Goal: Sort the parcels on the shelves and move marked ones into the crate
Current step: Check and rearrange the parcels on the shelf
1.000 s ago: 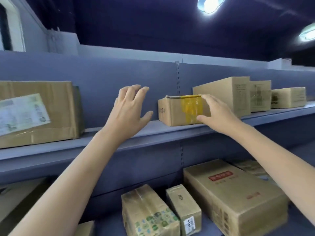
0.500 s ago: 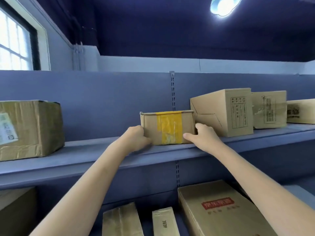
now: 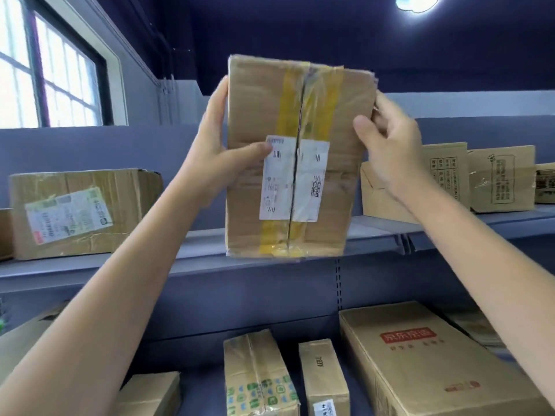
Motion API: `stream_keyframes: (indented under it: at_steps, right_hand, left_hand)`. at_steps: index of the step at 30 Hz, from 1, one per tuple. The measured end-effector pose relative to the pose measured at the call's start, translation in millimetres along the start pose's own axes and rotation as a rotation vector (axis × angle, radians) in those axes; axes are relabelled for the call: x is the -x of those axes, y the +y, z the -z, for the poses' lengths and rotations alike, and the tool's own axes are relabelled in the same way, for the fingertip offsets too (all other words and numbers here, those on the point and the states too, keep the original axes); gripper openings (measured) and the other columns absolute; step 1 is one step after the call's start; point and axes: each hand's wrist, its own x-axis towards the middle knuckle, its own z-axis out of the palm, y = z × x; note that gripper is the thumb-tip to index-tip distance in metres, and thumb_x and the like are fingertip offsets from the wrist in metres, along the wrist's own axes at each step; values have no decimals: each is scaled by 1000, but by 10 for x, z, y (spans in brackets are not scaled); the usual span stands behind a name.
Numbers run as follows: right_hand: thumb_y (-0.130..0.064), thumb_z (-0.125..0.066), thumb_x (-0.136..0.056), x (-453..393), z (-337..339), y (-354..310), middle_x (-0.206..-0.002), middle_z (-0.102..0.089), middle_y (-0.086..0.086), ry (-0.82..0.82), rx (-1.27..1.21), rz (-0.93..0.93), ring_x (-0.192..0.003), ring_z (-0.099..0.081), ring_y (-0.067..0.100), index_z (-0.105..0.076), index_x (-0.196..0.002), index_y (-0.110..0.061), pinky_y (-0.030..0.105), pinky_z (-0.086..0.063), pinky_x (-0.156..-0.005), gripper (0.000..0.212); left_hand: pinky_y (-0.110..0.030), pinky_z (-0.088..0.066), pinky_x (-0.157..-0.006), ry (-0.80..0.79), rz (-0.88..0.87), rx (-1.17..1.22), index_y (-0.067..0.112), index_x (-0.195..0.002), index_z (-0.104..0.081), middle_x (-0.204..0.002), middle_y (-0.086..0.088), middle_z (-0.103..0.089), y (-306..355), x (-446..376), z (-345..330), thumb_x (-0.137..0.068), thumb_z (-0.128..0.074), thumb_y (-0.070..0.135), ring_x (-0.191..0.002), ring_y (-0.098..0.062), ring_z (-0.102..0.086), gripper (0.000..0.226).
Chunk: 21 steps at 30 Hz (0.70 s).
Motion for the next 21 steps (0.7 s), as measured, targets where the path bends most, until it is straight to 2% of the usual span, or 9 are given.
stream_keyframes:
  at_steps: [3, 7, 9, 11, 12, 14, 15, 17, 21]
  right_hand:
    - [-21, -47, -90, 64, -102, -102, -98, -68, -17, 3, -81, 10, -96, -65, 5, -56, -104, -41, 30, -54, -84, 26]
    - [-16, -56, -89, 201, -192, -72, -99, -68, -12, 1, -104, -83, -89, -65, 1, -58, -110, -25, 25, -55, -78, 22]
    - [-17, -66, -83, 206, -187, -84, -116, -61, -7, -99, -111, -185, -101, -59, 1, -44, -130, -18, 21, -52, -81, 52]
    - [-24, -76, -72, 147, -110, -128, -139, -44, -3, -325, -100, -296, -124, -46, 8, -28, -141, -28, 25, -45, -95, 84]
    - [-27, -78, -67, 114, -55, -179, -145, -40, -1, -505, -115, -337, -129, -42, 12, -30, -140, -33, 31, -42, -101, 88]
    - [-28, -73, -63, 103, 17, -286, -134, -55, -5, -908, -179, -370, -119, -54, 13, -46, -128, -41, 28, -49, -91, 71]
    - [-25, -71, -63, 125, 13, -309, -123, -62, -8, -1025, -224, -376, -111, -60, 11, -54, -119, -44, 23, -52, -82, 62]
    - [-20, -71, -62, 204, -24, -295, -110, -68, -8, -1007, -267, -354, -101, -65, 11, -58, -110, -45, 20, -52, -73, 56]
    - [-10, -62, -66, 297, -110, -160, -107, -68, 1, -691, -362, -345, -94, -66, 19, -51, -123, -27, 28, -56, -70, 61]
  left_hand:
    - [-19, -53, -70, 10, 37, 117, 32, -137, -25, -119, 4, -50, 134, 99, 155, -77, -65, 8, -93, 3, -62, 76]
    - [-25, -55, -72, 38, 133, 69, 36, -137, -34, -115, 4, -57, 190, 210, 281, -70, -67, 11, -92, -3, -64, 78]
    - [-24, -55, -71, 14, 144, 44, 37, -134, -40, -112, 7, -61, 221, 262, 345, -66, -68, 12, -92, -3, -64, 78]
    - [-19, -53, -69, -89, 126, 20, 41, -126, -48, -106, 15, -65, 270, 308, 415, -62, -69, 9, -93, -2, -64, 75]
    - [-19, -53, -69, -158, 123, 17, 43, -122, -50, -104, 18, -66, 301, 333, 446, -61, -70, 6, -94, -3, -64, 74]
    - [-21, -53, -71, -272, 128, 21, 40, -121, -51, -107, 16, -66, 352, 382, 491, -60, -69, 3, -97, -6, -64, 74]
    - [-23, -54, -73, -308, 132, 11, 37, -123, -51, -111, 12, -66, 376, 397, 507, -60, -70, 3, -99, -8, -64, 74]
    - [-25, -54, -78, -320, 147, -39, 35, -123, -52, -117, 7, -64, 429, 406, 543, -57, -74, 8, -102, -10, -63, 75]
    - [-28, -46, -92, -141, 161, -399, 37, -121, -53, -119, 13, -60, 417, 380, 677, -63, -79, 38, -108, -2, -57, 64]
